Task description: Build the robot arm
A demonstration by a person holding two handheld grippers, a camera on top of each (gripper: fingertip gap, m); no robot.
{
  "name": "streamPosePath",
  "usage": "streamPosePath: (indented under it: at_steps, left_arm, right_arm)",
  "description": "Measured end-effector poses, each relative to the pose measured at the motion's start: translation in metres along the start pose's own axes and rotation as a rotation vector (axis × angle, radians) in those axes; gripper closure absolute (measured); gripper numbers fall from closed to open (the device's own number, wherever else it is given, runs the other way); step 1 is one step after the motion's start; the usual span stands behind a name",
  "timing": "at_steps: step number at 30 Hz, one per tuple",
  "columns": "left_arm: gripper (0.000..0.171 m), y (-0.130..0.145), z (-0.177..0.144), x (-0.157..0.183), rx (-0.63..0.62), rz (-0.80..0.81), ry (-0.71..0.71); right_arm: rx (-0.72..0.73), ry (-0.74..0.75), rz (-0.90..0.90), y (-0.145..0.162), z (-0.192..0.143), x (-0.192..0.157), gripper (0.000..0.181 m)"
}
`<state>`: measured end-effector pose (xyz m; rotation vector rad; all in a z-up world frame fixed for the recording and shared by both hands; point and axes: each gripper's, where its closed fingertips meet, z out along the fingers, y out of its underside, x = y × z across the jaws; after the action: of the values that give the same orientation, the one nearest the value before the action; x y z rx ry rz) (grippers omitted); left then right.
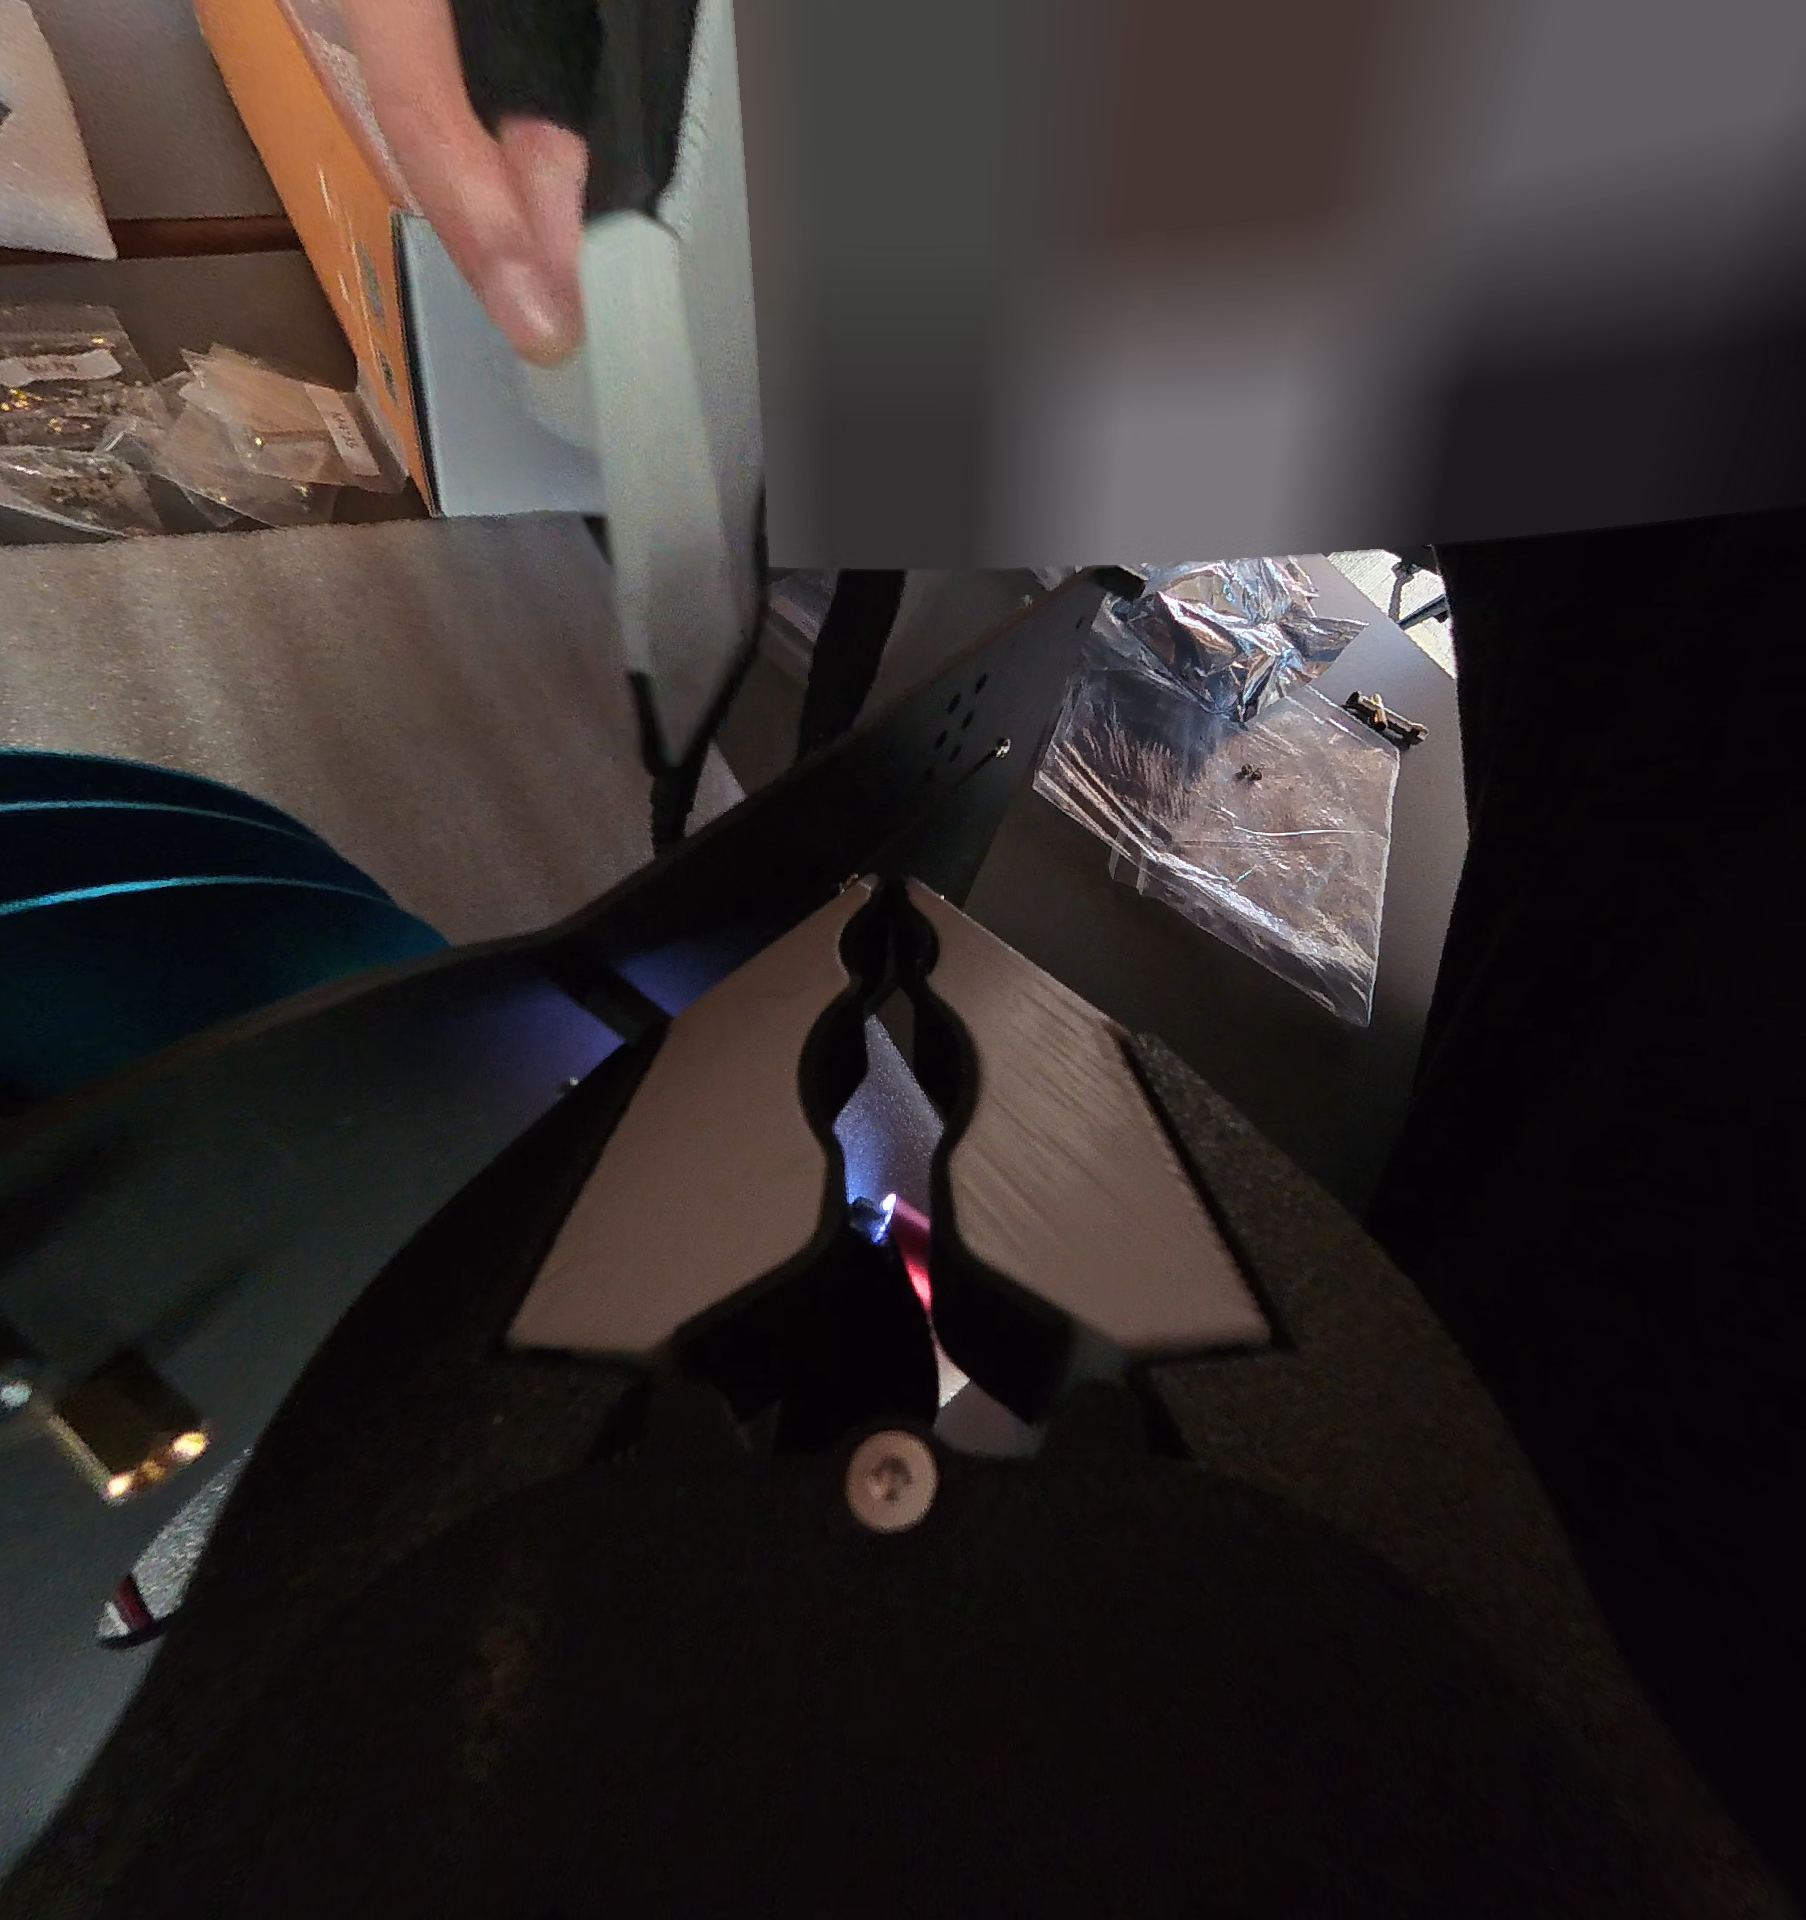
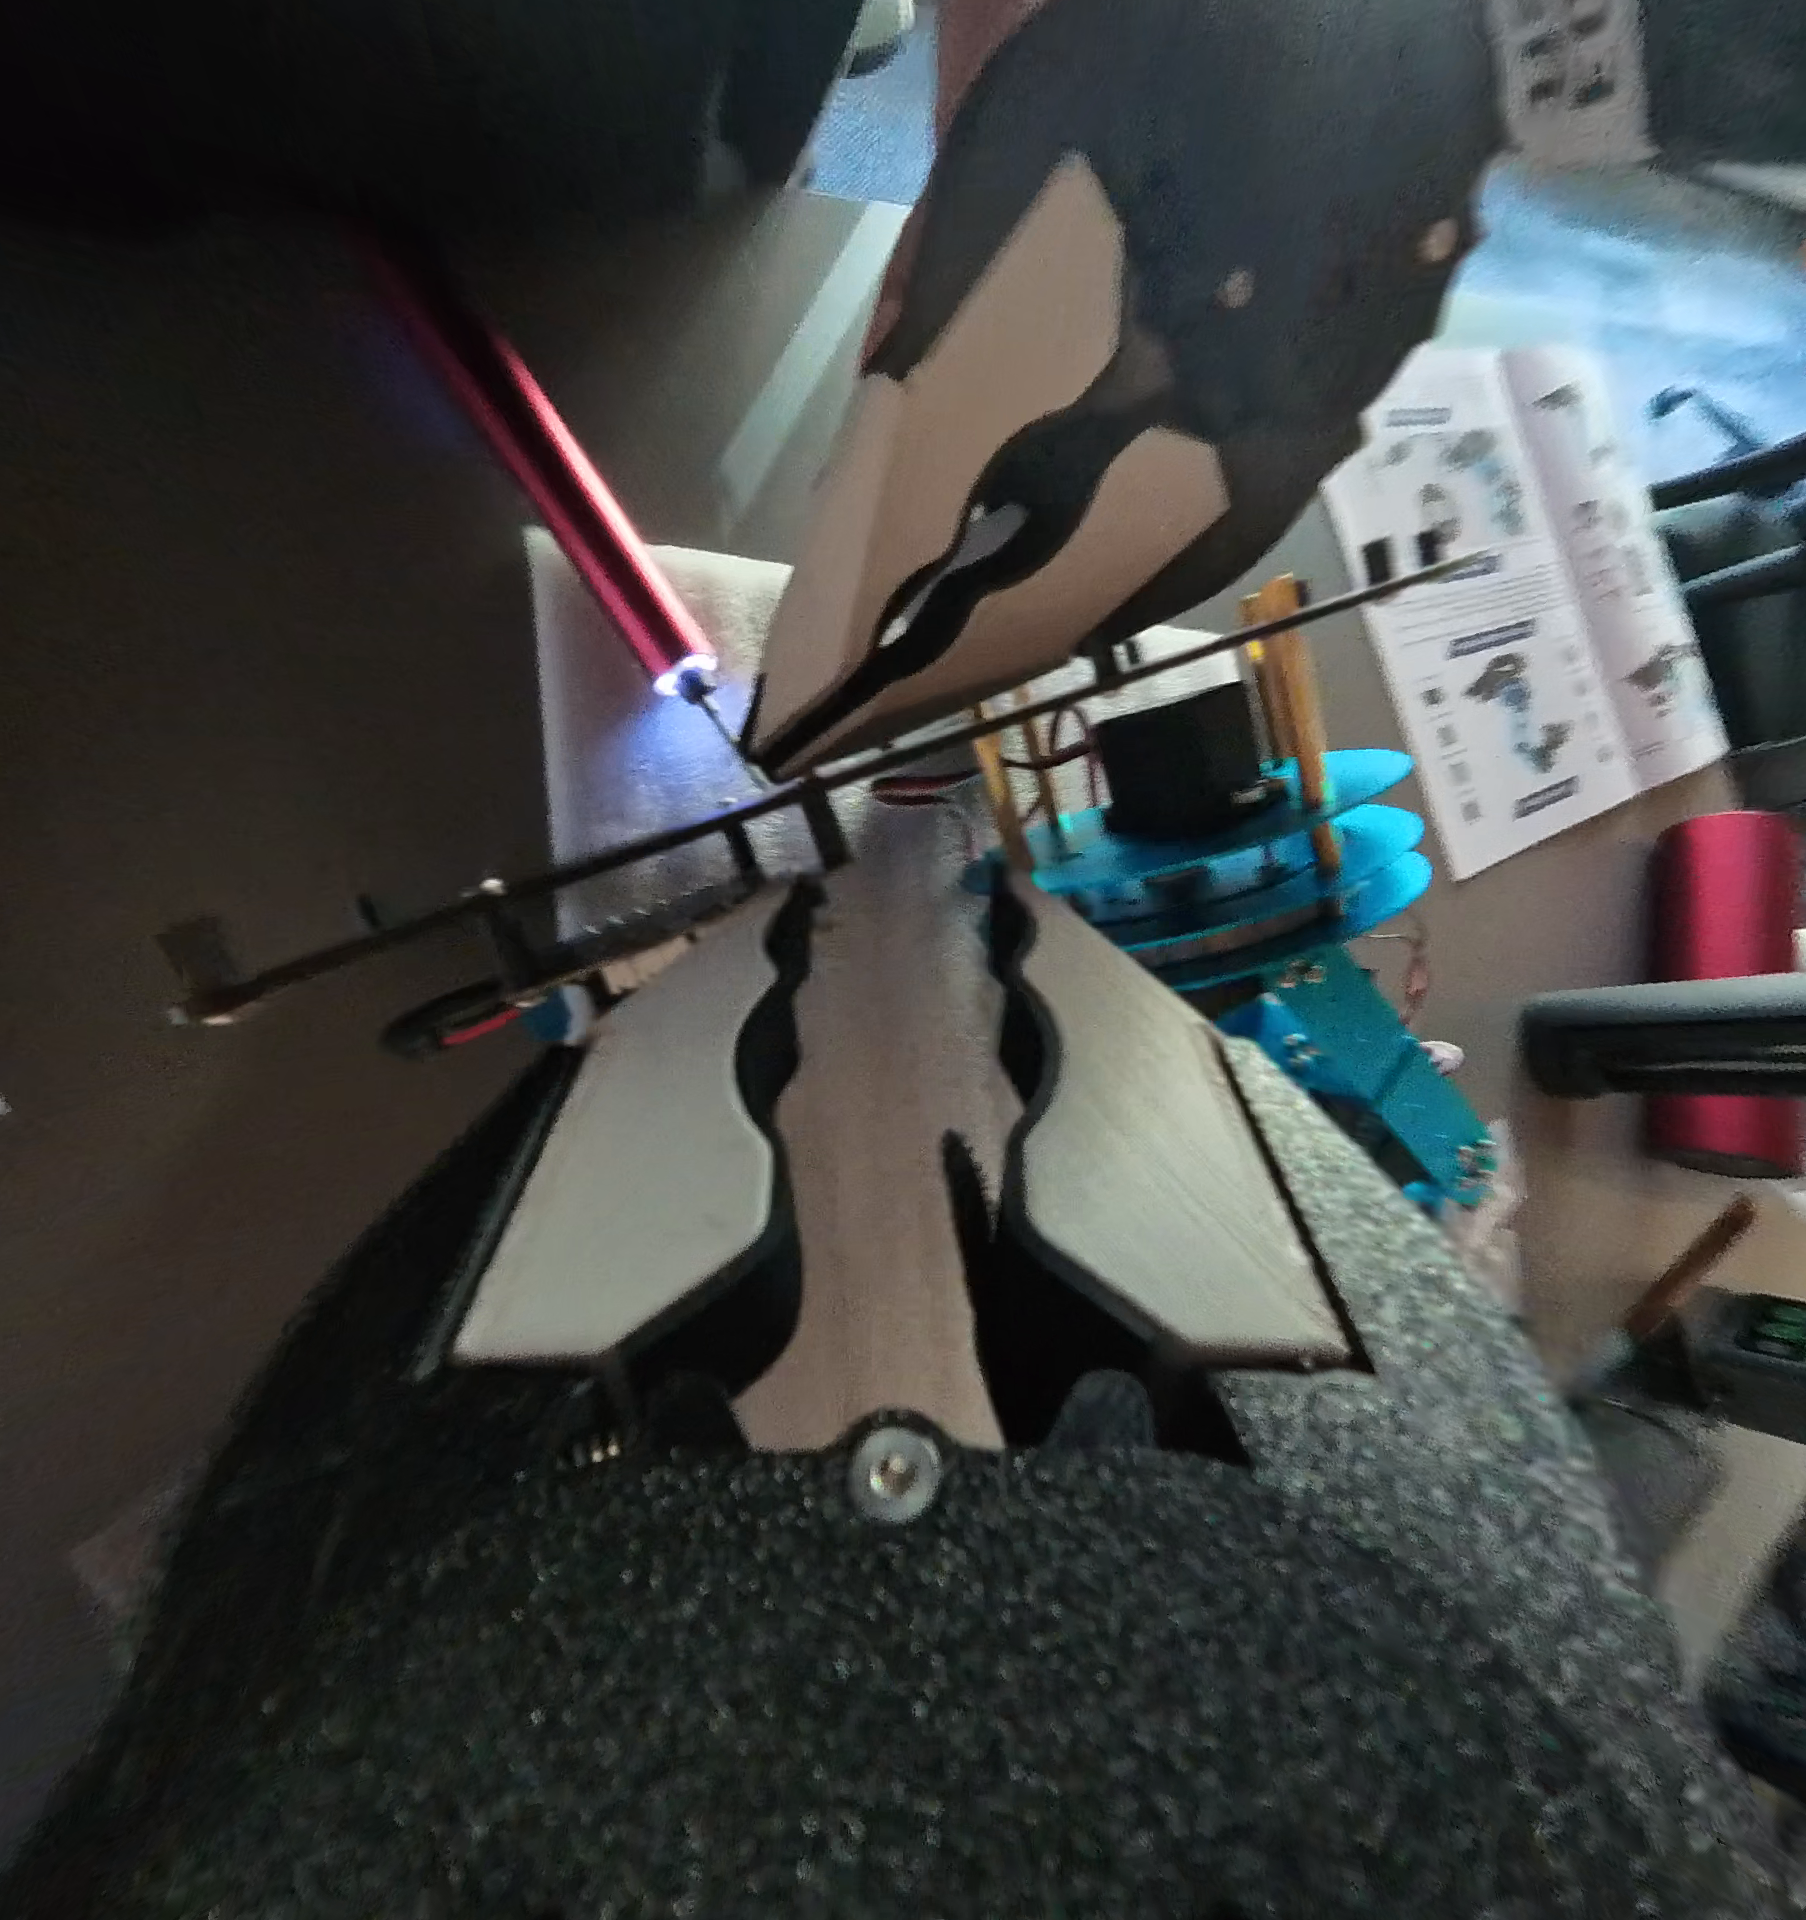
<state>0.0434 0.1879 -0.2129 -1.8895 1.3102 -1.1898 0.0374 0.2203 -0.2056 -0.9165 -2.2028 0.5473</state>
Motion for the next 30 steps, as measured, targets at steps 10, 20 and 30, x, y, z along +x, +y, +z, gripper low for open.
streamPosePath:
  at_steps: [10, 20, 30]
  left_arm:
    - [0.171, 0.000, 0.000, 0.000, 0.001, 0.002, 0.001]
    - [0.171, 0.000, 0.000, 0.000, 0.003, 0.007, 0.001]
    - [0.171, 0.000, 0.000, 0.001, 0.001, 0.009, 0.003]
  right_arm:
    - [0.020, -0.024, -0.013, -0.012, -0.003, -0.001, 0.147]
    - [0.011, 0.000, 0.012, -0.006, 0.015, 0.007, 0.135]
    - [-0.029, -0.045, 0.041, -0.001, -0.002, 0.000, 0.136]
